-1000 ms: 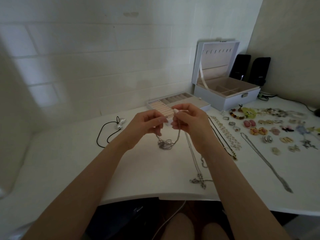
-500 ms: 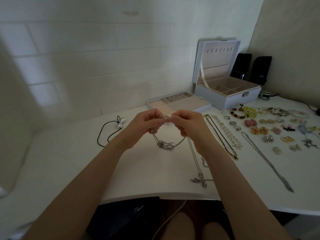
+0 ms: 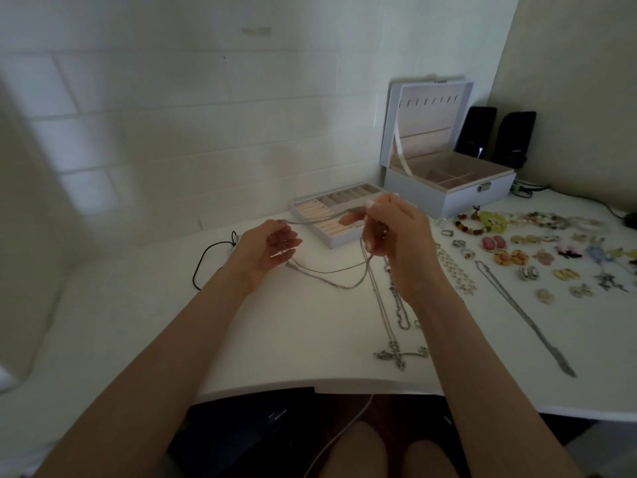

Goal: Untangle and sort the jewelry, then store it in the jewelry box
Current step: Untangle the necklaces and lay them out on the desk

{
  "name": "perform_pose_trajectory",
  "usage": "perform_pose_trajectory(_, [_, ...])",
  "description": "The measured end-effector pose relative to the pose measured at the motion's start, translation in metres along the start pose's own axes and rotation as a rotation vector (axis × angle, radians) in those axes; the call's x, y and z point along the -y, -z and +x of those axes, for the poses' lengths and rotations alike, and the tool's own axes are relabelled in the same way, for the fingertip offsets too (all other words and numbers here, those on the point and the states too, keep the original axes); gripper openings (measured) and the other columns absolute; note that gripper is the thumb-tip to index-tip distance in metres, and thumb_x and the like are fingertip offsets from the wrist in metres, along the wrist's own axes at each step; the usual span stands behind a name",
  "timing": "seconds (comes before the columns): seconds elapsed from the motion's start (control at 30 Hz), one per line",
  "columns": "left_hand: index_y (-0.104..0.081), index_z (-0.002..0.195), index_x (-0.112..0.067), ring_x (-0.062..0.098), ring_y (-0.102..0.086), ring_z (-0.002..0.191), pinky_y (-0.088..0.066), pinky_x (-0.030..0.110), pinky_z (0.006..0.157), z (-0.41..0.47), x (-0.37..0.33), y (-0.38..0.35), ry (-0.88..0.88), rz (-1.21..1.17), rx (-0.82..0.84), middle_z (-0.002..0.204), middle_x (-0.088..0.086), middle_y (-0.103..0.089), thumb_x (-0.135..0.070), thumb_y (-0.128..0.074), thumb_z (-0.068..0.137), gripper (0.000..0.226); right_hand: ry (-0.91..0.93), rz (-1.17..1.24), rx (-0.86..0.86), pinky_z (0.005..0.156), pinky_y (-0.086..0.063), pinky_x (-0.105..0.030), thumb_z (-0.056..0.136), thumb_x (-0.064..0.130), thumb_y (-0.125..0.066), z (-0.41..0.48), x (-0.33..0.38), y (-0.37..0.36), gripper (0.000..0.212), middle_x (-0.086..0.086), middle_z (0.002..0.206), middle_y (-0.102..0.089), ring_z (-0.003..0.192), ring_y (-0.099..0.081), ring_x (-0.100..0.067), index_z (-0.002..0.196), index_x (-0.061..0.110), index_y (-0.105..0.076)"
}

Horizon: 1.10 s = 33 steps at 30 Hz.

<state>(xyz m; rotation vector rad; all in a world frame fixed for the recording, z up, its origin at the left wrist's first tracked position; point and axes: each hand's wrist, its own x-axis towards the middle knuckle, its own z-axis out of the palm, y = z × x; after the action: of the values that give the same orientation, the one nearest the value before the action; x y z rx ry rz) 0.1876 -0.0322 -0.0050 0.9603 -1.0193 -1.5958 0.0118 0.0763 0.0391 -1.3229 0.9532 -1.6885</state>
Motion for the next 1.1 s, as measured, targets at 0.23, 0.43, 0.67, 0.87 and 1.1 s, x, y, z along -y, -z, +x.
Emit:
perform_pose_trajectory(0.23, [-0.05,0.07,-0.012,0.012,-0.069,0.065,-0.054,0.022,0.061,0.004,0.002,0.004,0.065,-0.079,-0.068,0.062,-0.001,-0.067,-0.014,-0.044,0.093,0.024,0.051,0.037,-0.073,0.061,-0.043,-0.025,0.085,0.017,-0.061,-0.011,0.008,0.001,0.035,-0.003,0.068,-0.068,0.061,-0.054,-0.017,0.051,0.025,-0.056])
perform_pose_trajectory(0.43, [-0.04,0.064,-0.012,0.01,-0.053,0.044,-0.033,0.012,0.034,0.007,-0.003,0.012,0.169,-0.181,0.011,0.061,0.0,-0.053,-0.014,-0.034,0.087,0.023,0.107,-0.066,-0.215,0.061,-0.039,-0.017,0.089,0.007,-0.059,-0.026,0.011,0.01,0.035,0.003,0.062,-0.061,0.056,-0.045,-0.005,0.056,0.019,-0.055])
perform_pose_trajectory(0.67, [-0.046,0.066,-0.009,0.01,-0.047,0.047,-0.031,0.016,0.035,0.017,-0.005,0.016,0.334,-0.376,0.189,0.063,-0.003,-0.047,0.0,-0.064,0.052,0.025,0.178,-0.233,-0.323,0.061,-0.051,-0.029,0.086,0.007,-0.066,-0.052,0.006,0.021,0.019,0.002,0.074,-0.067,0.064,-0.059,-0.016,0.069,0.0,-0.061])
perform_pose_trajectory(0.87, [-0.053,0.072,-0.009,0.004,-0.05,0.042,-0.031,0.009,0.036,0.023,-0.001,-0.01,0.329,-0.109,0.029,0.052,-0.003,-0.057,-0.008,-0.052,0.087,0.014,0.179,-0.187,-0.159,0.057,-0.05,-0.024,0.08,0.001,-0.069,-0.067,0.008,0.017,0.018,-0.006,0.075,-0.068,0.061,-0.06,-0.019,0.065,0.0,-0.06])
perform_pose_trajectory(1.1, [-0.061,0.068,-0.005,-0.001,-0.047,0.033,-0.038,0.011,0.037,0.037,0.013,-0.052,-0.145,0.683,-0.072,0.046,0.0,-0.058,-0.005,-0.066,0.086,0.018,0.028,-0.469,0.253,0.066,-0.056,-0.027,0.074,0.011,-0.079,-0.082,0.011,0.017,0.02,-0.003,0.071,-0.066,0.062,-0.063,-0.013,0.072,0.011,-0.06])
